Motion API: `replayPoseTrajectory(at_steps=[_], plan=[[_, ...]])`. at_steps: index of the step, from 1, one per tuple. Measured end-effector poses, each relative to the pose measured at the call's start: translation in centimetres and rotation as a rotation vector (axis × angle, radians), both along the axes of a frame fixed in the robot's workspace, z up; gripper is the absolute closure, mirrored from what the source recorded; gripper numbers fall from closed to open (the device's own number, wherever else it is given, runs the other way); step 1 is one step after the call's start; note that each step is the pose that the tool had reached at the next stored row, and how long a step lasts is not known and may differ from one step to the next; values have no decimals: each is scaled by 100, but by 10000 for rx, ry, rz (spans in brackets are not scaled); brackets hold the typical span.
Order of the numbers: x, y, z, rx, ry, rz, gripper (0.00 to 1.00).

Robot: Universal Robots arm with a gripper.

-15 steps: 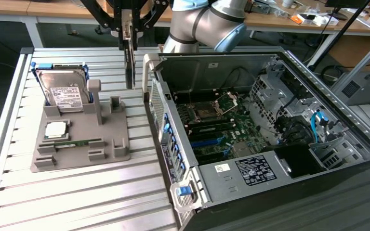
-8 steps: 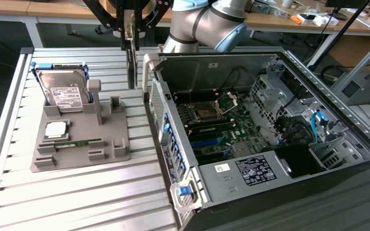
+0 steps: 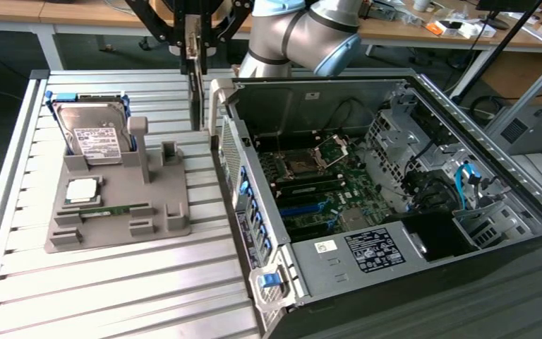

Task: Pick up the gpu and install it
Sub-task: 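Pick up the gpu and move the gpu toward the slot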

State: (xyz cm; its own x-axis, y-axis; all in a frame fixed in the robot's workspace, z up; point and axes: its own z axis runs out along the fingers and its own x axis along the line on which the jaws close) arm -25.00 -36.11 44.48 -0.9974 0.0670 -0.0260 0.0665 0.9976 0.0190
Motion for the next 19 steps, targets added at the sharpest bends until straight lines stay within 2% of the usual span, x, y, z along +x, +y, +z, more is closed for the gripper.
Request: replayPoseTrajectory(at_steps=[19], plan=[[82, 0, 0, -106, 0, 0, 73]])
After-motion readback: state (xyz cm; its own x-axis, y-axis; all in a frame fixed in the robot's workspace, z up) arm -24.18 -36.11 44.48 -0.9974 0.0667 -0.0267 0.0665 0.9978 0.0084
